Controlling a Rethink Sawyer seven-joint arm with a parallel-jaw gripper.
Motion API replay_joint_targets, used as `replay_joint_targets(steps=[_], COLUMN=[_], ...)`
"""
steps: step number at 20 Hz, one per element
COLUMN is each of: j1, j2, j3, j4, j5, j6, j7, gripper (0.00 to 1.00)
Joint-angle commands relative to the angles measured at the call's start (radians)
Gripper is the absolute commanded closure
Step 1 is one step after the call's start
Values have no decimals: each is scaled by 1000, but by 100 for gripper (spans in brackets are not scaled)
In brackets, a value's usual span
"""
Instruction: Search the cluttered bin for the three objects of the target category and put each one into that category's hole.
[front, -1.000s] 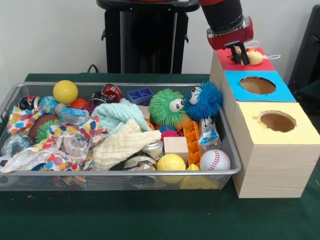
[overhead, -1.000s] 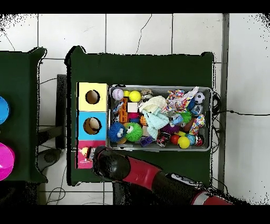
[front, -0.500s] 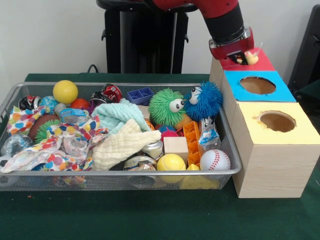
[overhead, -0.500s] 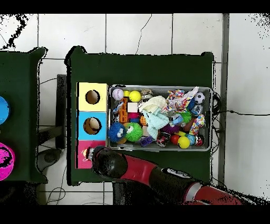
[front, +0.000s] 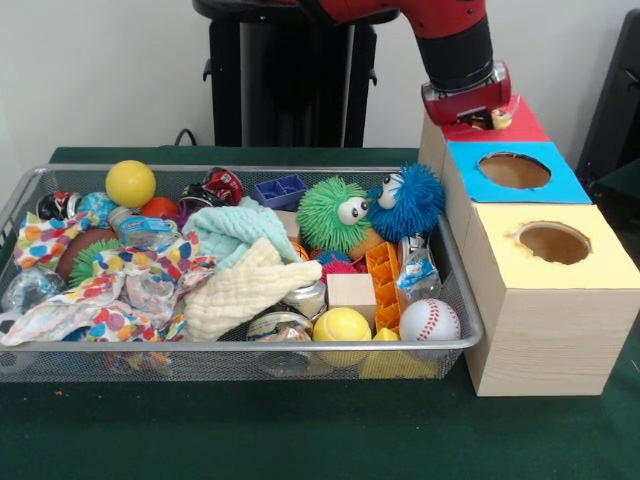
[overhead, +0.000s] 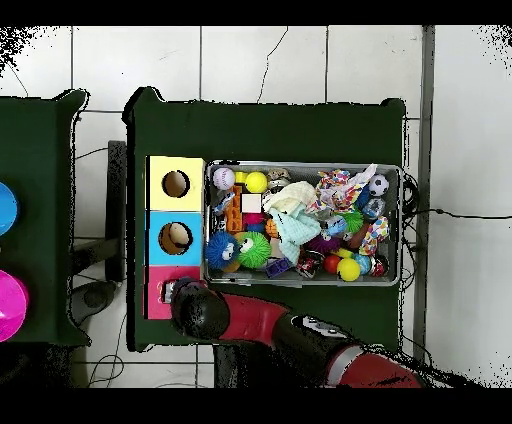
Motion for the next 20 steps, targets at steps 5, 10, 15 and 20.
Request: replay_joint_targets(steps=[5,10,15,20], j1=[69,68,58,90], j2=[124,52,-24,-108], j3=[-247,-246,-238,-271], j4=[-144,-134,-109,-104], j5=[-17,-11,-13,-7], j6=[80,165,255,347], j7=[83,76,83,105], gripper=[0,0,0,0])
